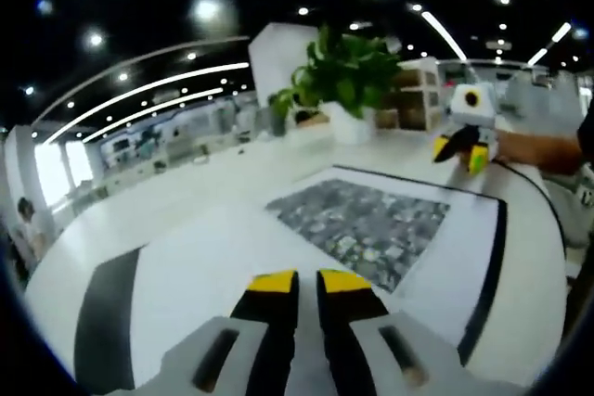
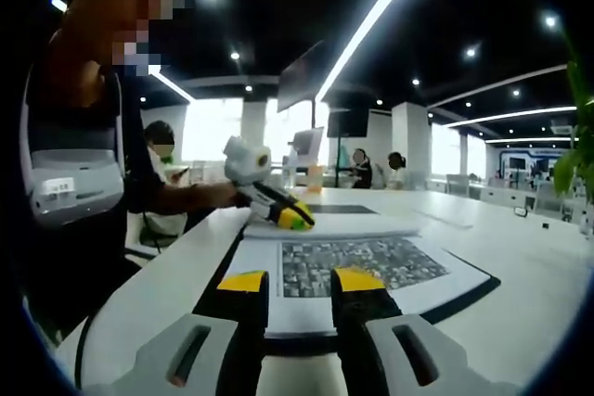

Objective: Flip through the bound document one page at a time

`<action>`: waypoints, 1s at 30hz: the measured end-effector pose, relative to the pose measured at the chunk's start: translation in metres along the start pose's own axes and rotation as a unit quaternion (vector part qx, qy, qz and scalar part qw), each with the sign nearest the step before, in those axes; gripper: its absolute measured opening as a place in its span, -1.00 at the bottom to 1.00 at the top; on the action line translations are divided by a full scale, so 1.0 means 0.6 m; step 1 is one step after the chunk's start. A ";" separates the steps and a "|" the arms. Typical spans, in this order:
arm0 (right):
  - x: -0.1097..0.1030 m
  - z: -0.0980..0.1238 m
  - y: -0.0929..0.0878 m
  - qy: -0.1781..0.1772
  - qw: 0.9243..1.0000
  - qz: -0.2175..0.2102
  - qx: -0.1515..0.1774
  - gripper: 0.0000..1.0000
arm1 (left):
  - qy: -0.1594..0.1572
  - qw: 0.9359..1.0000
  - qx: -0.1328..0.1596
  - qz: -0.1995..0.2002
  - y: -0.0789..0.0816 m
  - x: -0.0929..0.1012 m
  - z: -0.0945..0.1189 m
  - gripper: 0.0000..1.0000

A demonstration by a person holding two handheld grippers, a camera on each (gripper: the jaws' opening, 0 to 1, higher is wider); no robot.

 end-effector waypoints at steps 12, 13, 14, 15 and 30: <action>0.001 0.001 0.000 -0.002 1.000 0.000 0.000 -0.41 | 0.001 1.000 0.008 0.022 -0.013 -0.016 0.013 -0.73; 0.001 0.002 0.000 -0.002 1.000 -0.001 0.000 -0.41 | 0.001 1.000 0.007 0.025 -0.015 -0.018 0.015 -0.72; 0.001 0.002 0.000 -0.003 1.000 -0.001 0.000 -0.41 | 0.002 1.000 0.007 0.029 -0.017 -0.021 0.017 -0.72; 0.001 0.003 0.000 -0.003 1.000 -0.001 0.000 -0.41 | 0.002 0.999 0.007 0.032 -0.019 -0.023 0.019 -0.72; 0.005 0.007 -0.002 -0.010 1.000 -0.001 -0.003 -0.41 | 0.009 0.999 0.015 0.042 -0.043 -0.036 0.032 -0.71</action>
Point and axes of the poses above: the point that each gripper's makers call its tool centre point, and the gripper's own axes: z roughly backward along the fingers, x roughly to its right, y roughly out of its top, the point moved 9 cm from there along z, roughly backward along the fingers, and after that the axes turned 12 degrees about -y, right-handed, at the moved point
